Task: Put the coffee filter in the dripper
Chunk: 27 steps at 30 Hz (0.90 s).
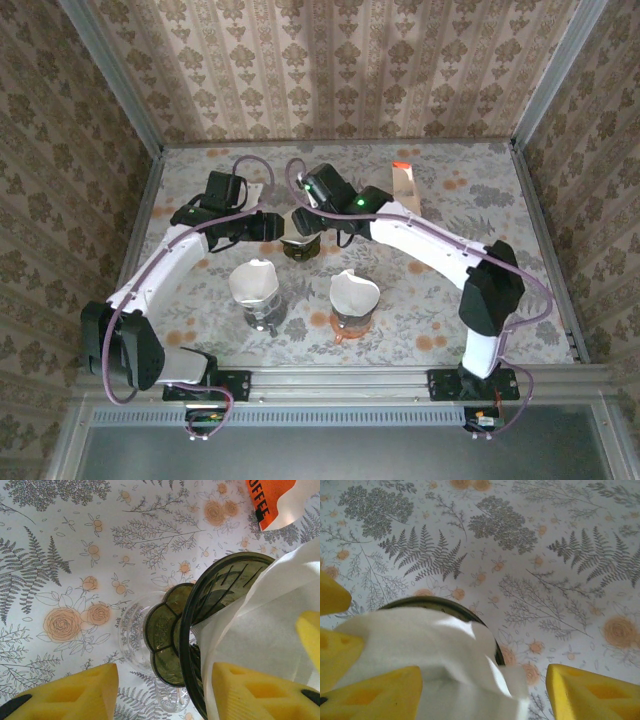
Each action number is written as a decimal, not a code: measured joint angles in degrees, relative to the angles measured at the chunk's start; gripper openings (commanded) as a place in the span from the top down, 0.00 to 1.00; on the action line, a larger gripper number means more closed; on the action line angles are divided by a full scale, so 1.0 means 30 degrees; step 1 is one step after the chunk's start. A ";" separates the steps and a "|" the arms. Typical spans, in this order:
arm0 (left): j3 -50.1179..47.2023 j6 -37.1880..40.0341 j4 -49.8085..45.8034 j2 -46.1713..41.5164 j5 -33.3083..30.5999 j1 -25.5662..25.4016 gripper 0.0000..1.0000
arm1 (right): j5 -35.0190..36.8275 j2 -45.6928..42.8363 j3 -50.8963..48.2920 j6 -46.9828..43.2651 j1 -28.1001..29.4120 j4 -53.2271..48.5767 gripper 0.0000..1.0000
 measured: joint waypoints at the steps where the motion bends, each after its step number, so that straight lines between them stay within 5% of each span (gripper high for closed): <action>1: 0.0000 0.0000 0.0007 0.0000 0.0000 0.0000 0.46 | -0.0095 0.0350 0.0226 0.0000 0.0000 -0.0029 0.32; 11: 0.0000 0.0000 0.0000 0.0015 0.0007 0.0000 0.46 | -0.0255 0.1982 0.0437 0.0022 -0.0007 -0.0889 0.32; 19: 0.0000 -0.0029 0.0029 0.0138 0.0087 0.0000 0.33 | -0.0248 0.2499 0.0612 0.0058 -0.0058 -0.0954 0.31; 27: 0.0000 -0.0102 0.0095 0.0131 0.0153 0.0015 0.37 | -0.0248 0.2885 0.0743 0.0073 -0.0066 -0.0969 0.31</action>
